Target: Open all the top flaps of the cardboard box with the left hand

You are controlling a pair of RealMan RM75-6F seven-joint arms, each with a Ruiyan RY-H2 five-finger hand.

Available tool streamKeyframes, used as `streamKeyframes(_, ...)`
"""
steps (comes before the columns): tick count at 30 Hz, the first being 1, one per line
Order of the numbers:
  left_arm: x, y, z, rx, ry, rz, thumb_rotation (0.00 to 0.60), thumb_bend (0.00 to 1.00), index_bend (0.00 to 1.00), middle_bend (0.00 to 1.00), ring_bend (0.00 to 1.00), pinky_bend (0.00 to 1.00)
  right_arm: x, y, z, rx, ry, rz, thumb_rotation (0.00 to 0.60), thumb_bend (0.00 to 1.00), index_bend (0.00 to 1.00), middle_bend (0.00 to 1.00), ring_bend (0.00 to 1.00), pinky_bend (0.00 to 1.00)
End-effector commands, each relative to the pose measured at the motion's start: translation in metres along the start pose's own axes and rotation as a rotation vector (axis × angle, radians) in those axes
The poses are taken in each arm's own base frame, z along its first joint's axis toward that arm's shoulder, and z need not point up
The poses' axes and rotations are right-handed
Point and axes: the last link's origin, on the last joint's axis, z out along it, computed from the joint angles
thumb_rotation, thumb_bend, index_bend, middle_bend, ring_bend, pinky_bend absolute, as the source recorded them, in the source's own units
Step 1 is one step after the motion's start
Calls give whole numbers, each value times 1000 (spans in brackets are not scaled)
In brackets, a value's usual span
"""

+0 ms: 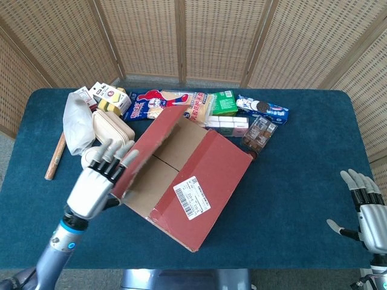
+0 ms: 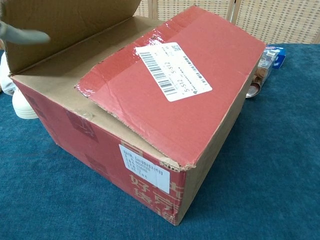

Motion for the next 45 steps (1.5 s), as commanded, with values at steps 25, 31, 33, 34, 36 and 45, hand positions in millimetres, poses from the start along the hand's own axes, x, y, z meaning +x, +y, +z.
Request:
streamKeyframes(25,46,-98,-13,227,100,80,600,309,0,0,0,0,-5,-2,1,0,-18,-11,600,0,0,0,0,0)
streamKeyframes(31,42,-118,-1,259,77,115,600,310,0,0,0,0,-6,-6,-2,15,-37,1,600,0,0,0,0,0)
streamKeyframes(33,39,-124,5,265,66,127,600,311,0,0,0,0,-5,-6,-3,20,-38,1,600,0,0,0,0,0)
streamKeyframes(34,38,-126,7,266,61,130,600,311,0,0,0,0,-5,-7,-4,20,-39,4,600,0,0,0,0,0)
streamKeyframes(36,32,-129,12,271,41,133,600,310,0,0,0,0,-5,-7,-4,20,-40,8,600,0,0,0,0,0)
streamKeyframes(45,12,-113,20,199,-58,41,600,310,1,0,0,0,-6,-5,-2,13,-42,1,600,0,0,0,0,0)
